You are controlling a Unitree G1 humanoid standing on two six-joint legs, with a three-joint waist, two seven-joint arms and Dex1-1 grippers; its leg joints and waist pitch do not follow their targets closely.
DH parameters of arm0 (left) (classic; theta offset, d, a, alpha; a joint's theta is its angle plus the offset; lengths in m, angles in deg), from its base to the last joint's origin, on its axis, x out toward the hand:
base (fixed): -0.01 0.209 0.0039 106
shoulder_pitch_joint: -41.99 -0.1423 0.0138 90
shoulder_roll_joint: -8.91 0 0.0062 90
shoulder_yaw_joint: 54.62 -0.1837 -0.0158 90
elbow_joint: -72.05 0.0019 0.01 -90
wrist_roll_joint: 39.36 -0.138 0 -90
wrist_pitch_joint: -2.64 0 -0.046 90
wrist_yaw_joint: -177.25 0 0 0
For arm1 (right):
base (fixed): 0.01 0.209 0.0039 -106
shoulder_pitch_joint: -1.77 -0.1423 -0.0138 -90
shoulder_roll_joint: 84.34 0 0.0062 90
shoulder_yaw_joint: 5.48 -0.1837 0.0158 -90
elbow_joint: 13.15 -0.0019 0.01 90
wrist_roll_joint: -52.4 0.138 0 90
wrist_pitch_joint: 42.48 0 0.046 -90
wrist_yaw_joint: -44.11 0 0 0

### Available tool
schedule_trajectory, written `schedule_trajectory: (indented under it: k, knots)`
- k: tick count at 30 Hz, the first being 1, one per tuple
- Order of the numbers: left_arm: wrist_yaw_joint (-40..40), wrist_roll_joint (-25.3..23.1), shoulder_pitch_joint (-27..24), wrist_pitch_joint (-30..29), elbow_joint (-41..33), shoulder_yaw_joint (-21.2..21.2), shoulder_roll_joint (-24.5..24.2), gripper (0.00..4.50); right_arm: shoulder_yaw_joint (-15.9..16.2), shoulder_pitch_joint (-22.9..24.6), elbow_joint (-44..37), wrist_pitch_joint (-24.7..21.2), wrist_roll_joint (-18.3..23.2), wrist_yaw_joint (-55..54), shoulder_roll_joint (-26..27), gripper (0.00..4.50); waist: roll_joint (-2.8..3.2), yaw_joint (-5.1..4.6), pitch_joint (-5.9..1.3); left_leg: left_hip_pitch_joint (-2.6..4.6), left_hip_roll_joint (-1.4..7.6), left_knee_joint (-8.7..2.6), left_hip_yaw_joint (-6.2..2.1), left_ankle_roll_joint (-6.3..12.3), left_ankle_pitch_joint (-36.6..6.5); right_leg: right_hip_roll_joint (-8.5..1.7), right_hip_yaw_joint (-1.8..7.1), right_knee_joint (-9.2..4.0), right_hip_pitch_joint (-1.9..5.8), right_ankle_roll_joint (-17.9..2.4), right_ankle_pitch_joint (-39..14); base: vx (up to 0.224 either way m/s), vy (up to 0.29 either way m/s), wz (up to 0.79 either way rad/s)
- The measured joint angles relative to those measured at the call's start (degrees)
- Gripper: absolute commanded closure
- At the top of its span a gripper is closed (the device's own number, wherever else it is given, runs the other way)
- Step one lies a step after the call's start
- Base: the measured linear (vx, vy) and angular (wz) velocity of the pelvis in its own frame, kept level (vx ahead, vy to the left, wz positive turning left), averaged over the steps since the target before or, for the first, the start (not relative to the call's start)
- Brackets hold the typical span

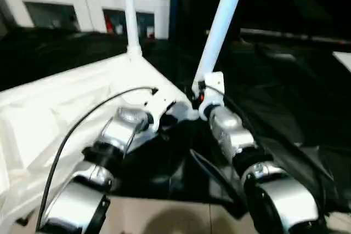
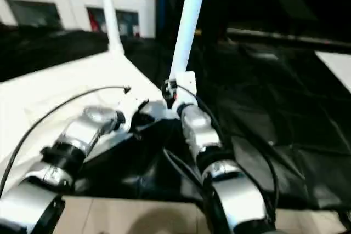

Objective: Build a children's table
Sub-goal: Insert table leg to table base

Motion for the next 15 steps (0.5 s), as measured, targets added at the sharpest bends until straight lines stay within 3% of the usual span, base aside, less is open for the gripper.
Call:
schedule_trajectory:
  k: [4,9,13,15]
  knots:
    - [-1.03,0.0,-0.23,0.24,-0.41,-0.2,-0.66,4.5,0.5,-0.82,0.58,-0.8,-0.54,1.51,-0.35,2.59,-0.18,-0.21,-0.11,0.12,-0.08,0.05,0.52,0.0,0.01,-0.04,0.65,0.0,-0.06,-0.05,0.03,0.0,0.0,0.0]
    - [-5.39,-0.02,-1.98,0.25,-4.1,-1.66,-4.1,4.5,0.58,-2.13,0.83,-3.03,-0.39,6.19,-0.65,2.59,-0.89,-0.77,-0.57,0.27,-0.15,0.06,0.78,-0.01,0.01,0.0,1.22,0.45,-0.35,-0.29,0.19,0.0,0.0,0.0]
    - [-8.92,-0.03,-3.68,-0.05,-7.97,-2.65,-7.02,4.5,0.81,-2.66,0.71,-4.76,-0.1,14.82,-2.12,2.59,-1.76,-0.86,-1.14,0.27,-0.16,0.12,0.96,-0.38,0.23,0.01,1.59,1.36,-0.78,-0.43,0.85,0.027,-0.012,0.01]
    - [-11.35,0.12,-4.56,0.29,-10.03,-3.0,-8.91,4.5,2.06,-2.31,-0.57,-5.98,-0.07,21.51,-4.07,2.59,-1.86,-0.72,-1.22,0.2,-0.07,0.1,1.01,-0.61,0.36,0.12,1.69,1.84,-1.02,-0.61,0.85,0.056,-0.026,0.03]
